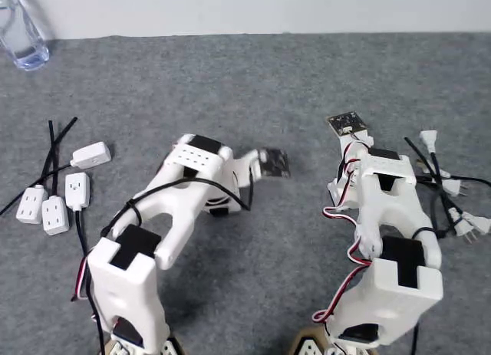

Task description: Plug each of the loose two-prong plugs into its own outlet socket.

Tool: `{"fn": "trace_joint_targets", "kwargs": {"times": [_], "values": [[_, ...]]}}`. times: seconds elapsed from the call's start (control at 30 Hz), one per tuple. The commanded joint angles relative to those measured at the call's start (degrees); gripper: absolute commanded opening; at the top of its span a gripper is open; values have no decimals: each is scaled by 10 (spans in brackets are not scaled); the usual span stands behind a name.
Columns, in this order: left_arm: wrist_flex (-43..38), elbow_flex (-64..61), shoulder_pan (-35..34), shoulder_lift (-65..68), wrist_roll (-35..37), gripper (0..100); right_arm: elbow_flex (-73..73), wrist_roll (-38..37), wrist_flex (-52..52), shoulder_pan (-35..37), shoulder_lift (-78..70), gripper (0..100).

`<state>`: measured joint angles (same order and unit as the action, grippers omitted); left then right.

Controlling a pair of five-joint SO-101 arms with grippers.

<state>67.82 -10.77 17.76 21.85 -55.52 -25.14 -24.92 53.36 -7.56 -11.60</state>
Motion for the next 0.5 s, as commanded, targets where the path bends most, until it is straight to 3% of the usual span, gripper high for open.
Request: {"fn": "trace_joint_targets", "kwargs": {"times": [0.0, 0.1, 0.3, 0.47], "values": [[89, 22, 35, -5, -76, 13, 1, 1, -7, 7, 21, 291], [116, 28, 40, -4, -110, 13, 1, 1, -7, 7, 21, 291], [101, 42, 35, -6, -109, 13, 1, 1, -7, 7, 21, 291], [93, 49, 35, -7, -66, 77, 1, 1, -7, 7, 21, 291]]}}
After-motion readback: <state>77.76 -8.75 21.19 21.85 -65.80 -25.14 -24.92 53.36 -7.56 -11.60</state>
